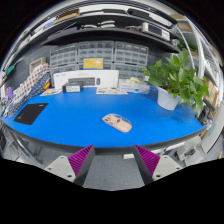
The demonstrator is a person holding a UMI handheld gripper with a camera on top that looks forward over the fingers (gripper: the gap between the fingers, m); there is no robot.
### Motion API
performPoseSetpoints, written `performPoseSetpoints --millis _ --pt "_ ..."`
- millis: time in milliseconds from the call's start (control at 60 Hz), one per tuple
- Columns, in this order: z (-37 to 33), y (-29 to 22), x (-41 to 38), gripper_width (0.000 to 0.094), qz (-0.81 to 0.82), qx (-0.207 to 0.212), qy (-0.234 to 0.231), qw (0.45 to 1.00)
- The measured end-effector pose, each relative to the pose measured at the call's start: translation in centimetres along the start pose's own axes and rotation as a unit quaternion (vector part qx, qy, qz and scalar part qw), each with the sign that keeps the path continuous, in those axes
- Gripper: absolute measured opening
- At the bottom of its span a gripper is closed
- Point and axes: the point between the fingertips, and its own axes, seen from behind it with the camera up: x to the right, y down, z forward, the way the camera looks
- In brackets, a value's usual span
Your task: Arrange mouse
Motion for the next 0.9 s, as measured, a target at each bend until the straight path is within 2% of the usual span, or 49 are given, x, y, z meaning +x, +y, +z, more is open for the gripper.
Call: performPoseSetpoints --millis 217,517,617,633,650,683,733,750,817,833,900 --pt "7.8 -2.1 3.1 0.0815 -0.004 -0.017 0.001 1.000" --pt "15.8 -6.5 3.4 0.0725 0.012 -0.022 -0.029 0.999" --pt "17.3 -7.3 3.6 0.0623 0.023 -0.030 -0.030 0.999" --pt "17.5 -7.4 3.7 0.0638 0.022 -0.031 -0.029 0.999" --pt "17.6 -7.5 3.7 0.0516 0.023 -0.032 -0.029 0.999" --pt "17.8 -7.6 3.8 0.0526 0.026 -0.034 -0.029 0.999" --pt "17.9 -7.7 4.0 0.0509 0.030 -0.038 -0.023 0.999" --pt "17.9 -7.7 3.9 0.0467 0.030 -0.037 -0.025 0.999" --pt "17.9 -7.7 4.0 0.0464 0.034 -0.035 -0.022 0.999" --pt "17.9 -7.6 4.1 0.0414 0.035 -0.035 -0.021 0.999" --pt "17.9 -7.5 4.1 0.0372 0.033 -0.040 -0.016 0.999"
